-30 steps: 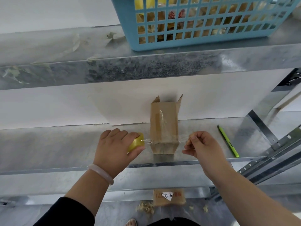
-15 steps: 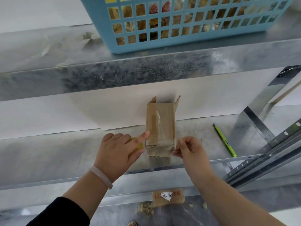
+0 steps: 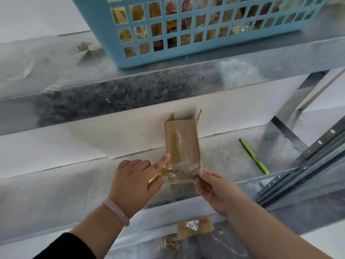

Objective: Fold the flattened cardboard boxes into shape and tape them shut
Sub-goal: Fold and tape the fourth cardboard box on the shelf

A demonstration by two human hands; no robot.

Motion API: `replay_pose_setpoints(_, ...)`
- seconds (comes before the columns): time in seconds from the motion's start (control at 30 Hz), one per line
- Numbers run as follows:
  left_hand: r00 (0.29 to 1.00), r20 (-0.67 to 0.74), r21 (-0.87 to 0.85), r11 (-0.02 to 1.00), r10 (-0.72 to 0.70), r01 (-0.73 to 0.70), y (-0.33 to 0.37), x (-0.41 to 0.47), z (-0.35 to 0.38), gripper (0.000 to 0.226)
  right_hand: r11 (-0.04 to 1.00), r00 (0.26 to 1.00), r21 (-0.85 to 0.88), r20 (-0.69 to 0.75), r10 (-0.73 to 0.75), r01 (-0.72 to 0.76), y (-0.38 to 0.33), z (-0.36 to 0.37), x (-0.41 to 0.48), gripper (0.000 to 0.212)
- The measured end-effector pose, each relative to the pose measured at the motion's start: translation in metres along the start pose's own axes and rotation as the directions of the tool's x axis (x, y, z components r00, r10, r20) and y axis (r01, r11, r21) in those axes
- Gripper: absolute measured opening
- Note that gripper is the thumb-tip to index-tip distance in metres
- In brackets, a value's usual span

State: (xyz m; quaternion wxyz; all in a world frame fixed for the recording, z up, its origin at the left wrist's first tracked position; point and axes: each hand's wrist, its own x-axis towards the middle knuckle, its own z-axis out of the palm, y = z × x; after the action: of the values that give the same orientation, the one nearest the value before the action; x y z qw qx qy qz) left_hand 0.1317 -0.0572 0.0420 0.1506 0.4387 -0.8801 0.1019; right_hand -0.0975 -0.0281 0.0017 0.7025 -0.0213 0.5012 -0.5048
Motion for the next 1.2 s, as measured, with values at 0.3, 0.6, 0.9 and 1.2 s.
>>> replay_pose_setpoints(0.3, 0.999, 0.014, -0.066, 0.997, 0.041, -0.040, -0.011, 0.007, -0.001, 0.053, 0.077, 0.431, -0.664, 0.389, -0.814, 0.743, -0.003, -0.004, -0.026, 0.042)
replay_pose_setpoints(0.6, 0.996, -0.009, -0.184, 0.978, 0.094, -0.094, -0.025, 0.009, 0.005, 0.053, -0.629, 0.068, -0.466, 0.832, -0.550, 0.623, -0.015, 0.004, 0.014, 0.040)
replay_pose_setpoints(0.9, 0.991, -0.048, -0.237, 0.962, 0.127, -0.135, -0.034, 0.019, 0.003, 0.053, -0.833, 0.116, -0.444, 0.895, -0.431, 0.332, -0.023, 0.026, -0.008, 0.066)
replay_pose_setpoints(1.2, 0.988, -0.058, -0.334, 0.929, 0.146, -0.157, -0.044, 0.023, 0.005, 0.061, -0.786, 0.109, -0.505, 0.858, -0.501, 0.357, 0.002, 0.045, 0.006, 0.056)
